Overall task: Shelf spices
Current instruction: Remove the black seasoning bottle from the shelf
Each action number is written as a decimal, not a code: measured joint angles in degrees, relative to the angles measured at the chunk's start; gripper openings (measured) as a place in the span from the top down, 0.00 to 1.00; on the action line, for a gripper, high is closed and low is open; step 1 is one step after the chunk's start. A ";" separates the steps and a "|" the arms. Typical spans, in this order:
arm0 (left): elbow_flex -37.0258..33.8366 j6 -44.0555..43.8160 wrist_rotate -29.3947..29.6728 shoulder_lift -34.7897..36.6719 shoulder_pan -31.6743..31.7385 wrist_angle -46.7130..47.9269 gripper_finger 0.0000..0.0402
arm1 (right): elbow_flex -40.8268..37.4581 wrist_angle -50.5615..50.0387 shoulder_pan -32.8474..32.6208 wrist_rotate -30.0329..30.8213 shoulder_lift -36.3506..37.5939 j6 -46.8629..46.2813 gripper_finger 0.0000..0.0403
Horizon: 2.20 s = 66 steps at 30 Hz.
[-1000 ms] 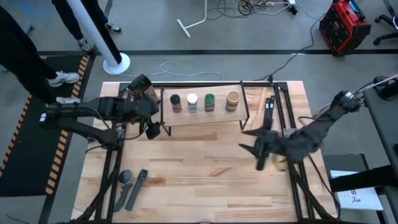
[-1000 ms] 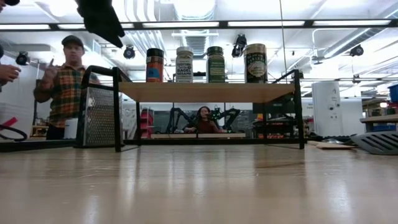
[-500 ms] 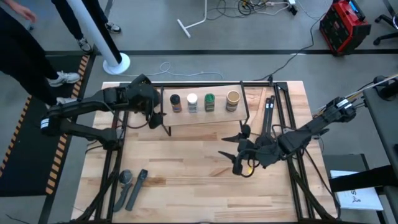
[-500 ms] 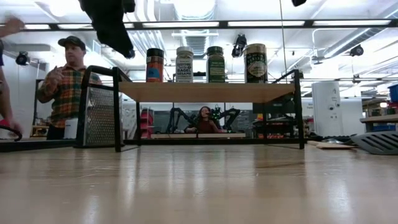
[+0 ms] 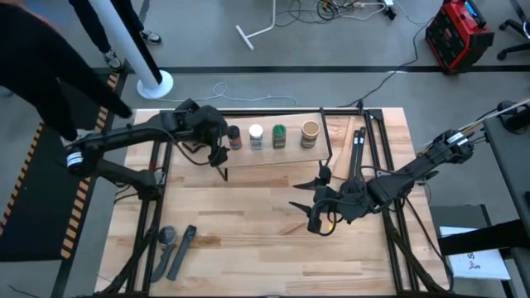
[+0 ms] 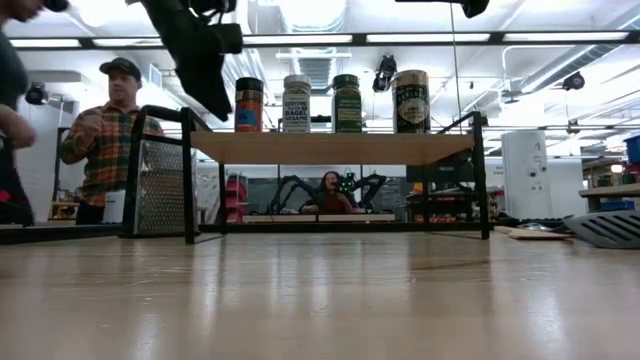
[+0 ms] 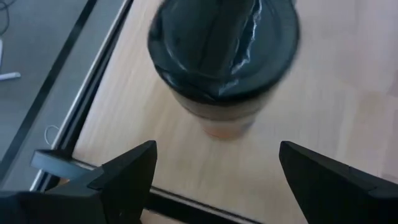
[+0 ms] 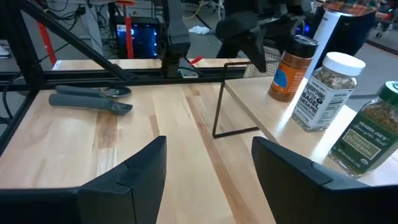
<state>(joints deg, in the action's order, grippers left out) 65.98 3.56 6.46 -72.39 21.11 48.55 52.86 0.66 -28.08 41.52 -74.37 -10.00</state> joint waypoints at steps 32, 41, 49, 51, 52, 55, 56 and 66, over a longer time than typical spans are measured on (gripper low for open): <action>0.00 2.03 -1.22 -5.91 0.50 -9.56 0.48 | -1.03 0.07 0.00 0.02 0.00 -0.52 0.47; 0.05 -0.17 -4.08 -4.65 0.37 -8.51 0.64 | -1.31 -0.55 0.00 0.20 0.00 -1.38 0.48; 0.04 -6.52 -11.99 1.30 -3.08 -5.71 0.64 | -1.55 -0.66 0.00 0.53 0.08 -1.55 0.48; 0.04 -8.85 -13.44 2.91 -6.45 -5.59 0.64 | -1.55 -1.06 0.00 0.59 0.32 -1.53 0.49; 0.04 -10.00 -13.44 3.50 -8.71 -5.59 0.64 | -1.55 -1.39 0.00 0.76 0.57 -1.55 0.49; -0.02 -14.21 -11.53 4.30 -16.96 -5.68 0.64 | -1.55 -2.92 -0.01 2.56 1.45 -2.04 0.49; -0.02 -15.73 -9.80 4.31 -20.11 -5.95 0.64 | -1.56 -3.69 0.00 3.10 1.84 -2.07 0.49; -1.92 -28.56 12.35 -4.28 -45.35 -10.84 0.64 | -1.60 -4.24 -0.02 3.65 4.33 -1.94 0.49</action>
<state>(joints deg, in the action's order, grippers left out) 64.06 -24.99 18.80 -76.67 -24.25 37.70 51.27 -3.57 -28.10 45.17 -70.04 -11.94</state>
